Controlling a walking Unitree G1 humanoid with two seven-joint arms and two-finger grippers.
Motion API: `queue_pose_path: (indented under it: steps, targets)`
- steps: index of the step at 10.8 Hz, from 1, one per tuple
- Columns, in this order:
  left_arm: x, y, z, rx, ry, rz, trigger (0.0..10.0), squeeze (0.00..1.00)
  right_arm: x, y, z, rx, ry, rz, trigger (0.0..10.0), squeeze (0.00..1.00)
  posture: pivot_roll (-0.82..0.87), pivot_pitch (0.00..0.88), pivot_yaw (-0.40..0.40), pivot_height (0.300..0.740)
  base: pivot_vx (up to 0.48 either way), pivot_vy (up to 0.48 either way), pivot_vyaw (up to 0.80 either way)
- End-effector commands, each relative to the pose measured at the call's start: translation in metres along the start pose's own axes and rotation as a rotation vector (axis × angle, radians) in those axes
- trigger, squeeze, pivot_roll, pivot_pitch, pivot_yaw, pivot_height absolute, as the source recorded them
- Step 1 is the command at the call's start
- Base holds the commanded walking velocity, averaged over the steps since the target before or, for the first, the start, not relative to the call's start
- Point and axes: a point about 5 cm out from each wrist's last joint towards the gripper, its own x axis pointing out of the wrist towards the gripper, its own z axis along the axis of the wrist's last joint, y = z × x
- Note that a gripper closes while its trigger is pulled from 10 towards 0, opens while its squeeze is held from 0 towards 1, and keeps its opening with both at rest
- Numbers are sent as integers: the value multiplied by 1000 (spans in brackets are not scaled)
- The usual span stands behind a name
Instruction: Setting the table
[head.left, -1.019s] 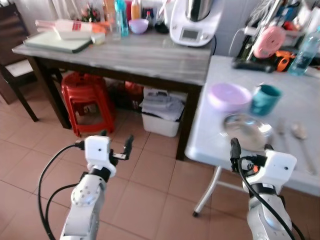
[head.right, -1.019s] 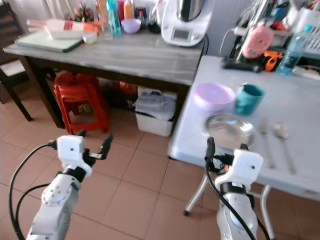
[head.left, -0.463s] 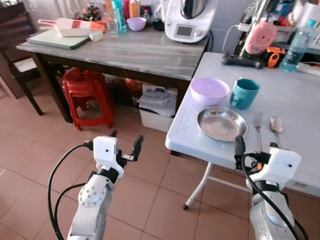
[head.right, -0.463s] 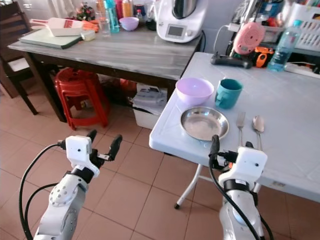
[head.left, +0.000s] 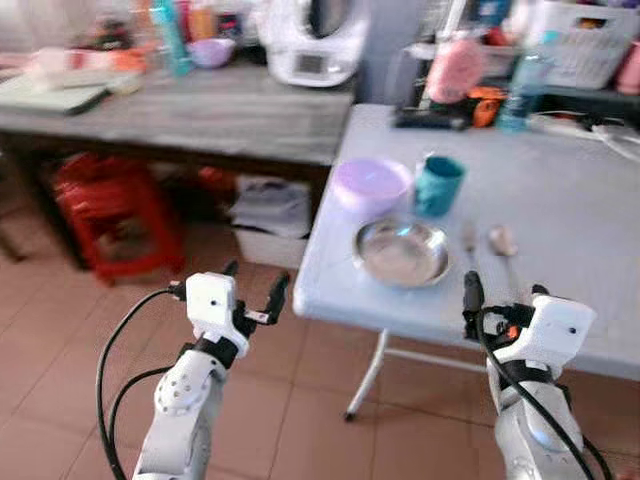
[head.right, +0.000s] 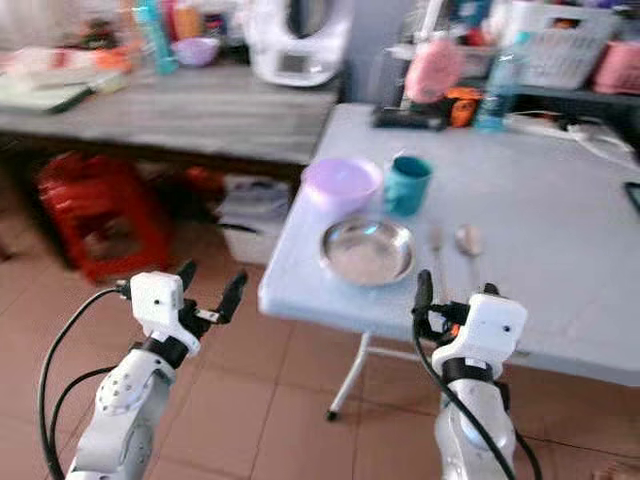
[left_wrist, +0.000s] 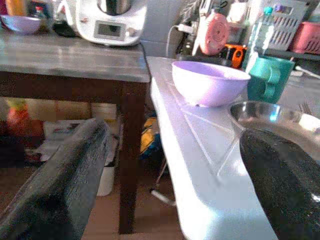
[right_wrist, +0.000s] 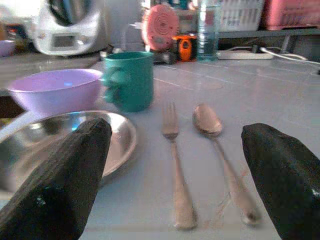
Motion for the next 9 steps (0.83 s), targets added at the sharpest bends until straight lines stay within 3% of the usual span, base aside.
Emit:
queue_pose_path:
  steps: [1, 3, 6, 9]
  targets:
    - [-2, 3, 3, 12, -7, 2, 10000, 0, 2, 5, 1, 7, -1, 20, 10000, 0, 56, 37, -5, 740, 341, 0, 0]
    - [-2, 3, 3, 8, -5, -6, 10000, 0, 3, 8, 2, 11, -1, 40, 10000, 0, 54, 38, -5, 740, 341, 0, 0]
    - [-6, 4, 1, 17, -1, -5, 10000, 0, 4, 11, 2, 9, 0, 63, 10000, 0, 54, 41, -9, 740, 0, 0, 0]
    - [-16, 7, 0, 77, 19, -95, 10000, 0, 2, 7, 2, -6, 13, 58, 10000, 0, 55, 43, -13, 740, 0, 0, 0]
